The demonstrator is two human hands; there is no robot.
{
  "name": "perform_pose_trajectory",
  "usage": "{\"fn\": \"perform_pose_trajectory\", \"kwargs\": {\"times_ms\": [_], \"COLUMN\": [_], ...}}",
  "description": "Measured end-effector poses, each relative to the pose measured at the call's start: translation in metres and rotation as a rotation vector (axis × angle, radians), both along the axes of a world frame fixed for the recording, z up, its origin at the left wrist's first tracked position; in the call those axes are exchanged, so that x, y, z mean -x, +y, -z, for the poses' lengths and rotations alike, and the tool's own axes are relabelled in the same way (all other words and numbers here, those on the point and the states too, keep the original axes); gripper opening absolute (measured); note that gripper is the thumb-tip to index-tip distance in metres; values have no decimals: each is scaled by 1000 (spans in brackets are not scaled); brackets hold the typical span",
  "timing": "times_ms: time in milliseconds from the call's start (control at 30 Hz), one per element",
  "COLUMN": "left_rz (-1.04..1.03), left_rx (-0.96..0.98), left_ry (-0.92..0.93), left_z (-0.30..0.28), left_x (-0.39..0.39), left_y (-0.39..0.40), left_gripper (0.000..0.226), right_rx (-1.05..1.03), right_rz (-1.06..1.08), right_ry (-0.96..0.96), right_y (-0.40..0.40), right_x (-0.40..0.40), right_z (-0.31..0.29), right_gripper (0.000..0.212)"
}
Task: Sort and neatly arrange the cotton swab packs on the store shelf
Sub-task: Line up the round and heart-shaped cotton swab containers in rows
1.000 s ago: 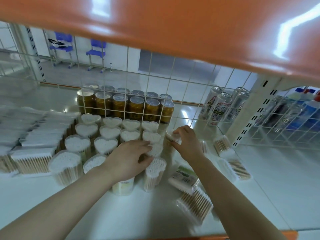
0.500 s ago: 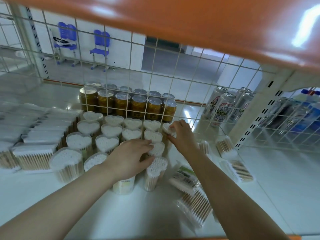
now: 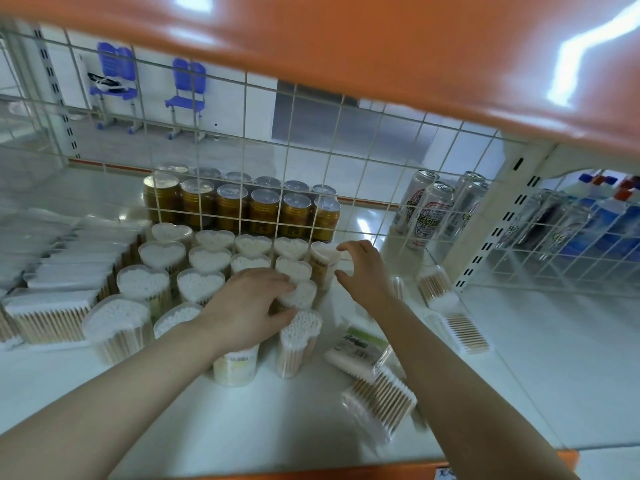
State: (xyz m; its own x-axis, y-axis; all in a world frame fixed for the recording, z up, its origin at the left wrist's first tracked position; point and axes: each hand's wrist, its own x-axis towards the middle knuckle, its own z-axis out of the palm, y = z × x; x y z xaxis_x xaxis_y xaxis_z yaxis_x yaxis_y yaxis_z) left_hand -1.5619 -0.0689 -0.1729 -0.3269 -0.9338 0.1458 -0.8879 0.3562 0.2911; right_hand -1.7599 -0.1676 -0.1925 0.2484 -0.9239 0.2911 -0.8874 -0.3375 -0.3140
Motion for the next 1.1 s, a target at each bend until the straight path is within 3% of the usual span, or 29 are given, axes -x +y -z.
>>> {"fn": "perform_pose_trajectory", "kwargs": {"times_ms": [167, 367, 567, 733, 933, 1100], "left_rz": [-8, 8, 28, 28, 34, 10], "left_rx": [59, 52, 63, 57, 143, 179], "left_ry": [69, 118, 109, 107, 128, 150], "left_z": [-5, -5, 1, 1, 3, 5], "left_x": [13, 28, 34, 38, 38, 38], "left_y": [3, 5, 6, 8, 13, 21], "left_gripper": [43, 38, 33, 33, 34, 61], "right_rx": [-34, -204, -322, -246, -172, -97], "right_rz": [167, 387, 413, 356, 381, 361], "right_ry": [-50, -68, -58, 3, -127, -211], "right_y": [10, 17, 27, 33, 41, 50], "right_x": [29, 54, 60, 59, 59, 55], "right_z": [-1, 3, 5, 6, 3, -3], "right_gripper": [39, 44, 51, 43, 38, 35]}}
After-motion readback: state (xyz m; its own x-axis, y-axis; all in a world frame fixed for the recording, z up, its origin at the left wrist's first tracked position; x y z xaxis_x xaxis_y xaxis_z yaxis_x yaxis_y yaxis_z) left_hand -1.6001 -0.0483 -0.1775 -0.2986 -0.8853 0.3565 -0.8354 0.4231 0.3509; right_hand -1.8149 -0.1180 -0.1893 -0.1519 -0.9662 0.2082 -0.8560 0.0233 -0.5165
